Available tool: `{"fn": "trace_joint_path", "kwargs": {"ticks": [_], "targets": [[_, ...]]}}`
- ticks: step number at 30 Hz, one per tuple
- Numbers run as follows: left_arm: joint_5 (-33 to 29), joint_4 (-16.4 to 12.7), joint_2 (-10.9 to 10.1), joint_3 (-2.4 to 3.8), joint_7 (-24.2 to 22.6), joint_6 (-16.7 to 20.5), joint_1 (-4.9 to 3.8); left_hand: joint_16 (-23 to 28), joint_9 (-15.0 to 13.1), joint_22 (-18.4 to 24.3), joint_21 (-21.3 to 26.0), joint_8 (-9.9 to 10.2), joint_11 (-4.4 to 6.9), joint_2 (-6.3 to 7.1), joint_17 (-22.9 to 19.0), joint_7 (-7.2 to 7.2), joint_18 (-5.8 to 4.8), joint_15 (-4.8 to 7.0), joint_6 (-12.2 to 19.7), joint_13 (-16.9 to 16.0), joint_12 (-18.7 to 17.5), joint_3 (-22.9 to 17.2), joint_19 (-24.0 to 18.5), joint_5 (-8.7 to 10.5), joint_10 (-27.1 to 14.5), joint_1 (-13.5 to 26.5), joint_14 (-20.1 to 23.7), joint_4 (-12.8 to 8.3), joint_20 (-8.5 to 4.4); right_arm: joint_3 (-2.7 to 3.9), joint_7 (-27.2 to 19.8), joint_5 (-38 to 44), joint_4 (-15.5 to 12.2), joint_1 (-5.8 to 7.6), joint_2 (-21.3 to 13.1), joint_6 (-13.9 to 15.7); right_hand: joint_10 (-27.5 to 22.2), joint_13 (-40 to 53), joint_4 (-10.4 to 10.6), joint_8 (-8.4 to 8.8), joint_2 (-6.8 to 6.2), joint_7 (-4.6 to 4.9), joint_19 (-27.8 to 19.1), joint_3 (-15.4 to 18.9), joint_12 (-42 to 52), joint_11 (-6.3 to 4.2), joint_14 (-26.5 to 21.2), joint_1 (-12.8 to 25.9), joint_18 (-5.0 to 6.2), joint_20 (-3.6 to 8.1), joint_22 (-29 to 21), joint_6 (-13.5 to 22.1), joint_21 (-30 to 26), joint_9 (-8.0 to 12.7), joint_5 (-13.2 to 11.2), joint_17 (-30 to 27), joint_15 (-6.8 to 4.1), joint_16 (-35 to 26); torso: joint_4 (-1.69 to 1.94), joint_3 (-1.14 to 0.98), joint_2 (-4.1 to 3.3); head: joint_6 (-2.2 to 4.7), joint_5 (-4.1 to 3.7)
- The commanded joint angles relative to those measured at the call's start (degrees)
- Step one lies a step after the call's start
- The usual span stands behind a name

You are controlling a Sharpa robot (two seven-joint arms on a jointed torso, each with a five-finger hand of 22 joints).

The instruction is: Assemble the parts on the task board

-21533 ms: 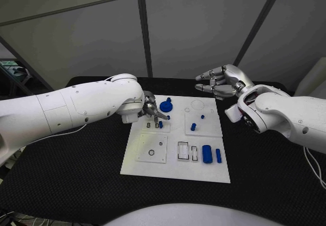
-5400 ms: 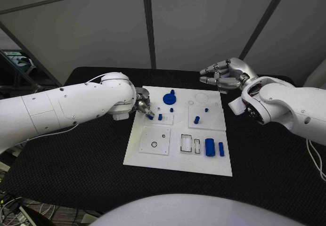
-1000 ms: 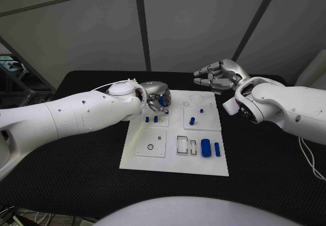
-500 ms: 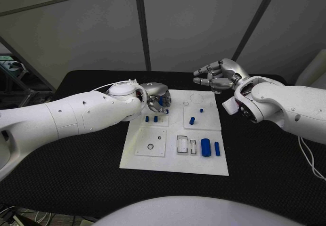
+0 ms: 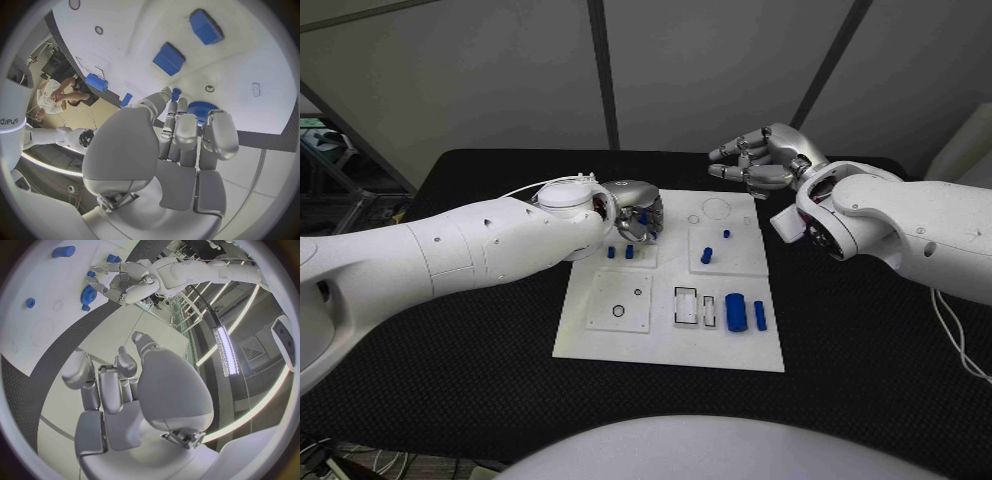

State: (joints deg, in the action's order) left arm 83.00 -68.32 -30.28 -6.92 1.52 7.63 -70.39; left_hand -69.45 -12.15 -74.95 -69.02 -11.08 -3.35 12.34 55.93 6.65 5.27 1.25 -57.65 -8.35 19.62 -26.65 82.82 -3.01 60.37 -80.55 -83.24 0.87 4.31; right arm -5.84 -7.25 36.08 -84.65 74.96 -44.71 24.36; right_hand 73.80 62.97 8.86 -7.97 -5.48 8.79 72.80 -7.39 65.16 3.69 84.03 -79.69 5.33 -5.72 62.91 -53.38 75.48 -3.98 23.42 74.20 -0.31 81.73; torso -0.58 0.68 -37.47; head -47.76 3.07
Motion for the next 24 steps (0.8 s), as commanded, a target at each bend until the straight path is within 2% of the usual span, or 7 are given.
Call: {"fn": "trace_joint_path", "kwargs": {"ticks": [1,15,24], "targets": [[0.5,0.2,0.2,0.04,-0.1,-0.5,0.03,0.3,0.1,-0.2,-0.3,0.3,-0.07,-0.64,-0.1,0.00,-0.68,-0.03,-0.5,0.1,-0.4,-0.5,0.3,0.21,0.6,-0.3,-0.2,-0.1,0.04,0.03,-0.3,-0.2,-0.2,0.11,0.1,-0.4,0.0,0.0,0.3,-0.02,0.13,0.06,0.2,-0.2,-0.1,-0.05,2.6,0.6,0.35,0.03,0.0,0.3,-0.3,0.1,0.3,0.0,-0.33,-0.2,0.03,0.02,0.01,-0.08,-0.06],[0.5,1.6,0.9,0.04,0.1,-0.7,0.32,0.3,0.7,-0.7,-0.7,0.6,-0.08,-1.33,-0.8,0.23,-0.76,-0.03,-1.3,0.9,-1.0,-2.2,0.4,0.21,1.9,-0.8,-0.3,-0.9,0.01,0.04,-0.3,-0.2,-0.2,0.11,0.1,-0.4,0.0,0.0,0.3,-0.03,0.18,0.06,0.3,-0.2,-0.1,-0.05,2.6,0.6,0.34,0.03,0.0,0.3,-0.3,0.1,0.4,0.1,-0.33,-0.2,0.06,0.01,0.04,-0.27,-0.14],[1.1,1.9,1.0,0.04,0.3,-1.3,0.35,0.1,1.3,-1.5,-1.6,0.8,0.00,-2.50,-1.3,0.38,-0.91,0.09,-2.3,1.5,-1.4,-5.0,0.6,0.20,3.4,-2.7,-0.3,-3.0,-0.10,0.04,-0.3,-0.2,-0.2,0.11,0.1,-0.4,0.0,0.0,0.3,-0.04,0.20,0.06,0.3,-0.3,-0.1,-0.05,2.6,0.7,0.33,0.03,0.0,0.3,-0.2,0.1,0.4,0.0,-0.33,-0.2,0.04,0.02,0.09,-0.36,-0.24]]}}
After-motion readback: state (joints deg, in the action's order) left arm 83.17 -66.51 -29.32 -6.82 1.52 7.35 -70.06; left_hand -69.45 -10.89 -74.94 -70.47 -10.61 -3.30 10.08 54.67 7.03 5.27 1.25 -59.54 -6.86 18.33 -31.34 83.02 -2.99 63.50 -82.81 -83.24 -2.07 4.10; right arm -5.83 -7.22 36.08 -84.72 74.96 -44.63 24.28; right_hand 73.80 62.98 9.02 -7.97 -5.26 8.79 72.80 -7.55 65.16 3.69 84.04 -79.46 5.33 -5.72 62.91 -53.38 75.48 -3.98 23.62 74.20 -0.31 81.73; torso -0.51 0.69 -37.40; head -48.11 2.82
